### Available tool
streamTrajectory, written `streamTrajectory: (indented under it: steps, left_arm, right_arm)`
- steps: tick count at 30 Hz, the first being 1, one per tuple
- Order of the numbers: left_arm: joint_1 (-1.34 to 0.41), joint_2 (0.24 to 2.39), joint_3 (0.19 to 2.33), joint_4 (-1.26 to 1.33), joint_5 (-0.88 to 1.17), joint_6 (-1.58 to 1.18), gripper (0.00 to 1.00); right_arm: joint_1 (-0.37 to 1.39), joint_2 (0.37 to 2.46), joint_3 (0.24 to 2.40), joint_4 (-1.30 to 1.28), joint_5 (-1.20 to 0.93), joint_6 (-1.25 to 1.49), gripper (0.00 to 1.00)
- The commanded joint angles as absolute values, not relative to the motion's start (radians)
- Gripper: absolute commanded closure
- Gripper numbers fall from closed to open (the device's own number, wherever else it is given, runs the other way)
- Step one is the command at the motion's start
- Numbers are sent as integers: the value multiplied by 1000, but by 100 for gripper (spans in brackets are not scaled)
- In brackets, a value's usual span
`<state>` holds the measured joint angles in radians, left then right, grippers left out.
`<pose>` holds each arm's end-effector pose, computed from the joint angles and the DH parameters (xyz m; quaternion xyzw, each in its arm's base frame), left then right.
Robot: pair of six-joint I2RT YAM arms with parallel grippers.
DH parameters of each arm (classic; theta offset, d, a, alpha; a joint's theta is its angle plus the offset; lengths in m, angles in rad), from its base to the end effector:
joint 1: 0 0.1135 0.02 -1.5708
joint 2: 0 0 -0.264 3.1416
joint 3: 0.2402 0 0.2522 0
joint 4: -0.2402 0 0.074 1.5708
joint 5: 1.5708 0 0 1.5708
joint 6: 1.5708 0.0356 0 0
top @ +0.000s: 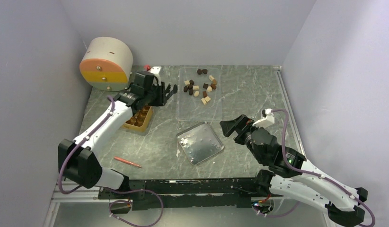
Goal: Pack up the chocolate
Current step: Pick up the fake chocolate from the plate.
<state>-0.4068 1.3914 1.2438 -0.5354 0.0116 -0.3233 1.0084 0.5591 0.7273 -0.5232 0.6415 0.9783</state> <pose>0.2836 -0.1227 0.3274 0.0402 0.9022 -0.1582 0.3993 0.0840 0.0934 0.3181 0.1683 0.7816 0.3129 0.5127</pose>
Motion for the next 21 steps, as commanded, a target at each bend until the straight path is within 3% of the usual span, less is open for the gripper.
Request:
streamTrajectory:
  steps: [1, 21]
  left_arm:
    - [-455, 1459, 1246, -447, 28, -238, 59]
    - [-583, 1682, 1336, -309, 92, -57, 56]
  right_arm:
    - [1008, 542, 741, -523, 640, 975, 2]
    - [1009, 504, 762, -550, 666, 970, 2]
